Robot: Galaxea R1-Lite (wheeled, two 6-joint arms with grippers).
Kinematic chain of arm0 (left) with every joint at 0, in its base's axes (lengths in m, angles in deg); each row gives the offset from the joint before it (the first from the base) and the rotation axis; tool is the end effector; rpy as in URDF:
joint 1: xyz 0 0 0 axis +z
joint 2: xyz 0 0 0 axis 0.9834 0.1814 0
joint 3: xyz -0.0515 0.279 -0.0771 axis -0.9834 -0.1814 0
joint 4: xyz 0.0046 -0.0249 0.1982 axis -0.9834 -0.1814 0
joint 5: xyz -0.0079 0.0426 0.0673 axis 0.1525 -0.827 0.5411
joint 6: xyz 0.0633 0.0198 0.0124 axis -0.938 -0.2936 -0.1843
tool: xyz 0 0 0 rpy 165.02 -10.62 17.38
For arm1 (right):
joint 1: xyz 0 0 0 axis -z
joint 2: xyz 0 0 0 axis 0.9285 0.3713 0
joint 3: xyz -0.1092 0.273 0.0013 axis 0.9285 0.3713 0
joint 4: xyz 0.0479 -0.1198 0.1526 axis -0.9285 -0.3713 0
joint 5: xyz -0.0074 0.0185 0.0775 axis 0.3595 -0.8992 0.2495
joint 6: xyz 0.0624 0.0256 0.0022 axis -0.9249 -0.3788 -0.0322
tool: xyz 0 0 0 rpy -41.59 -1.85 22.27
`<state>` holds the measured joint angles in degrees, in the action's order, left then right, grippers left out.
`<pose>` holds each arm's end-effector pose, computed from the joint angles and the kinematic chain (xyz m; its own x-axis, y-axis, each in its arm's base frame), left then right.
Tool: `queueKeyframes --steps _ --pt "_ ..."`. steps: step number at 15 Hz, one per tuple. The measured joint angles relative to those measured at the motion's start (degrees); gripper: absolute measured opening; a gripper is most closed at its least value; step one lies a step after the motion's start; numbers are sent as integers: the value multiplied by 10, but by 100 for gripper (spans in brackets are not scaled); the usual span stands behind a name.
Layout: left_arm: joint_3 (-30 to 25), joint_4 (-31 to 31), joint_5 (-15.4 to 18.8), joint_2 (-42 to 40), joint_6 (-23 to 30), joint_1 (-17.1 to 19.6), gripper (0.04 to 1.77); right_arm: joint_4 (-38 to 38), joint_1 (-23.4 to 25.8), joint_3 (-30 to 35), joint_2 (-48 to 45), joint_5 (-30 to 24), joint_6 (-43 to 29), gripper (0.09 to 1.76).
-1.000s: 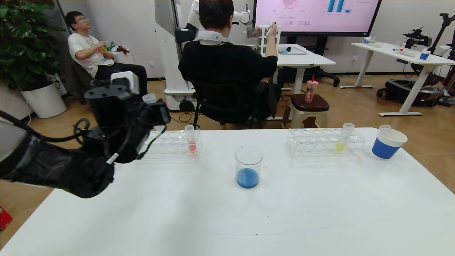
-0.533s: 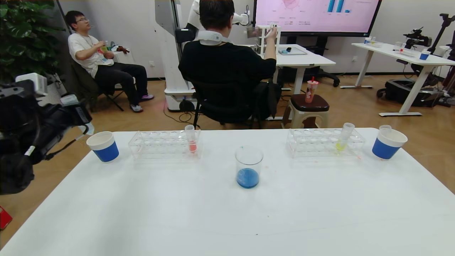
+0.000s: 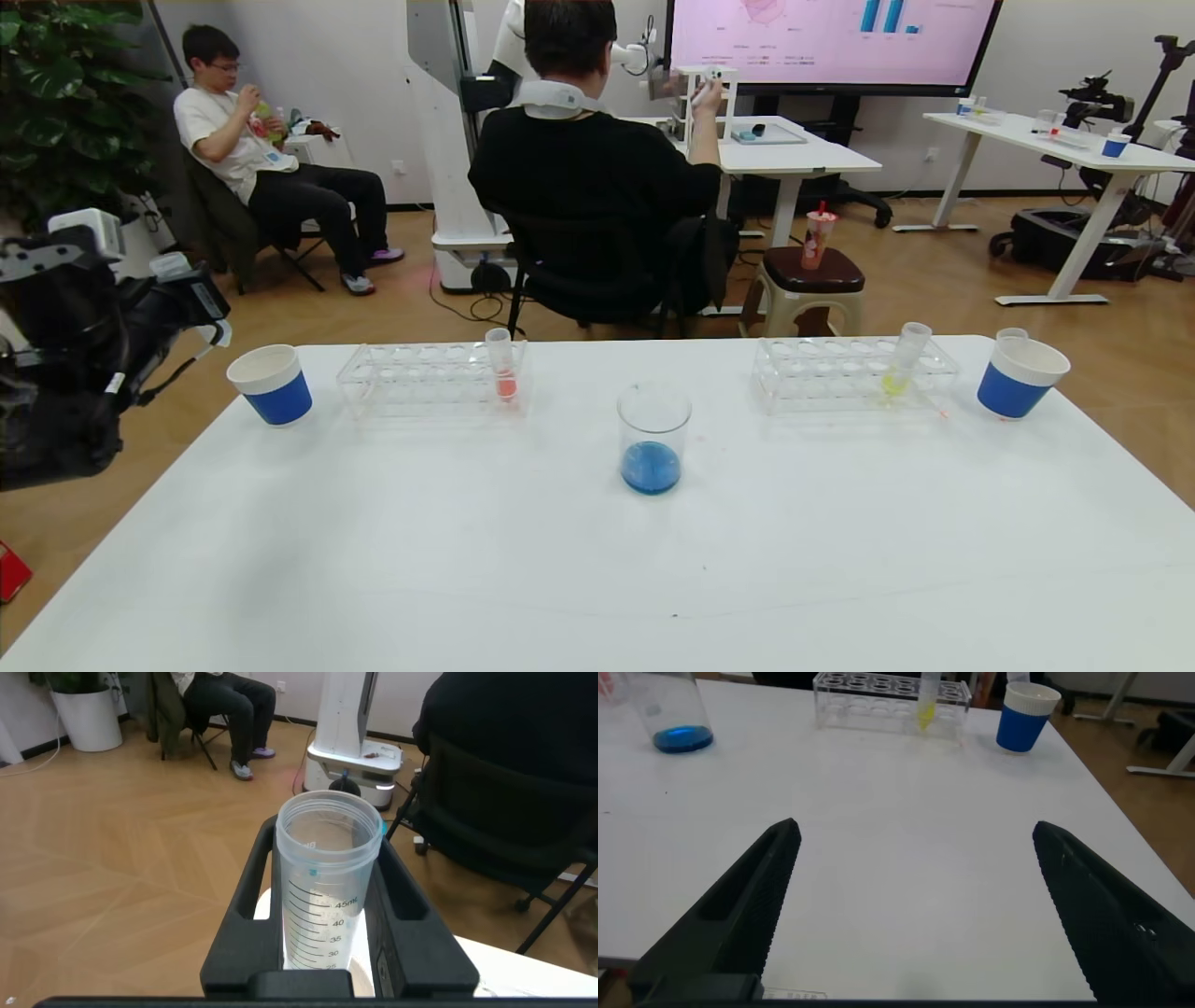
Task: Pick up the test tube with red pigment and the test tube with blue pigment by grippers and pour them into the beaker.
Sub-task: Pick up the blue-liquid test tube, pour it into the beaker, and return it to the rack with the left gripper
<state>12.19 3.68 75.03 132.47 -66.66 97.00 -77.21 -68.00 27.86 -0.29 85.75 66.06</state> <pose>0.4186 0.1344 0.1554 0.9356 0.3364 0.1072 -0.3279 0.9405 -0.0896 0.0384 0.0026 0.0745 0.9993 0.0373 -0.0057 -0.0375 0.9977 -0.0556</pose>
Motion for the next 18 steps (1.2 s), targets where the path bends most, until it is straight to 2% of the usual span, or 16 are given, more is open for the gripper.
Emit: queueKeyframes --steps 3,5,9,18 --pt "23 15 0 51 -1 -12 51 0 0 0 0 0 0 174" --pt "31 54 -2 87 -2 -17 51 0 0 0 0 0 0 174" --pt "35 88 -25 141 -4 -24 51 0 0 0 0 0 0 174" --pt "17 104 -26 169 -3 -24 51 0 0 0 0 0 0 174"
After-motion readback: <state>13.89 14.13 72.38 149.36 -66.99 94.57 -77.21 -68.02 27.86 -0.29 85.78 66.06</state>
